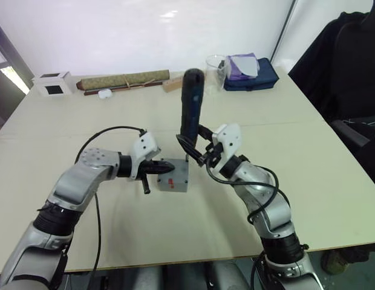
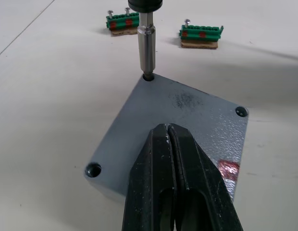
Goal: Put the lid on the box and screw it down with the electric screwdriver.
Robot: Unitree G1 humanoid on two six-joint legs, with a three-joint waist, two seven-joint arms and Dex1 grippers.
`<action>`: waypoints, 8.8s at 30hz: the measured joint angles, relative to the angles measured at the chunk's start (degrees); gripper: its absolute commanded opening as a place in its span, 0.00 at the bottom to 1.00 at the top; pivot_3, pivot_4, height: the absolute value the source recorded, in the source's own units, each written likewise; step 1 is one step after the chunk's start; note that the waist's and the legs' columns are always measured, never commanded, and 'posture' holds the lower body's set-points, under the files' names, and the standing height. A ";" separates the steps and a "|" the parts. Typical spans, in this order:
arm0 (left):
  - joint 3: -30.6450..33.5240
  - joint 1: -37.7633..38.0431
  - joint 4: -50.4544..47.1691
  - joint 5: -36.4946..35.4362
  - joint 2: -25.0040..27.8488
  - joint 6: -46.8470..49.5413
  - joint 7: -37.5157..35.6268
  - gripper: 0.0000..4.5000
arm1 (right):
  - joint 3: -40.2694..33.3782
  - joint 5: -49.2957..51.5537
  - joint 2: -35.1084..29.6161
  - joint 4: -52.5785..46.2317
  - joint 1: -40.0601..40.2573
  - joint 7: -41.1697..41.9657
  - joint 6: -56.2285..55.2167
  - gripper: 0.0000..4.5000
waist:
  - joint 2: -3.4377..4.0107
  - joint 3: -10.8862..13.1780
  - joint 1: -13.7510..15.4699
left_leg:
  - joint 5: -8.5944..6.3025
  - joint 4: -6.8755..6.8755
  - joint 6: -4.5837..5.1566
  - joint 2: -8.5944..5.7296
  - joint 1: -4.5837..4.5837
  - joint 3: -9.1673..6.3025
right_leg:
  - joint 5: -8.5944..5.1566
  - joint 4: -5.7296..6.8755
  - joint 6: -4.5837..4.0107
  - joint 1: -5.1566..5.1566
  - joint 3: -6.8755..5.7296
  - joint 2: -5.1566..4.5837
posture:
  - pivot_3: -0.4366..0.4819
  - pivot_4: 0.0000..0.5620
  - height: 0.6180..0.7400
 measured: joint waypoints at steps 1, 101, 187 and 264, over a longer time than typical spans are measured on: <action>-0.01 0.19 0.00 0.00 0.00 0.00 -0.01 0.00 | 0.18 -0.11 -0.59 -0.48 0.06 0.00 0.90 0.47 | 0.00 -0.06 0.00 | 0.00 0.00 0.00 0.00 0.06 0.00 | -0.03 -0.02 -0.02 0.07 0.00 0.00 | 0.48 0.27 1.00; 7.88 5.54 9.51 -1.43 7.84 -8.50 -2.43 0.00 | 0.78 23.63 -42.96 -13.35 -10.48 21.74 43.60 0.99 | 0.14 0.46 0.71 | -0.49 0.24 0.80 0.15 -1.77 0.08 | -0.08 -0.65 0.08 -1.30 -0.13 -0.21 | 0.48 0.27 1.00; 7.92 -3.29 -5.63 -10.59 3.12 4.16 -8.98 0.00 | -15.55 11.19 -31.63 -14.13 10.49 17.19 32.29 0.94 | 0.02 0.41 0.43 | -0.38 0.34 0.64 -0.02 -0.97 0.04 | 0.14 -0.56 0.27 -0.49 -0.10 -0.09 | 0.48 0.27 1.00; 4.03 -1.47 -1.95 -7.90 3.10 1.30 -5.96 0.00 | -7.91 3.99 -23.30 4.14 4.09 9.62 18.77 0.01 | 0.02 0.40 0.12 | -0.37 0.35 0.62 0.00 -0.88 0.10 | 0.14 -0.44 0.26 -0.49 0.00 -0.04 | 0.48 0.27 1.00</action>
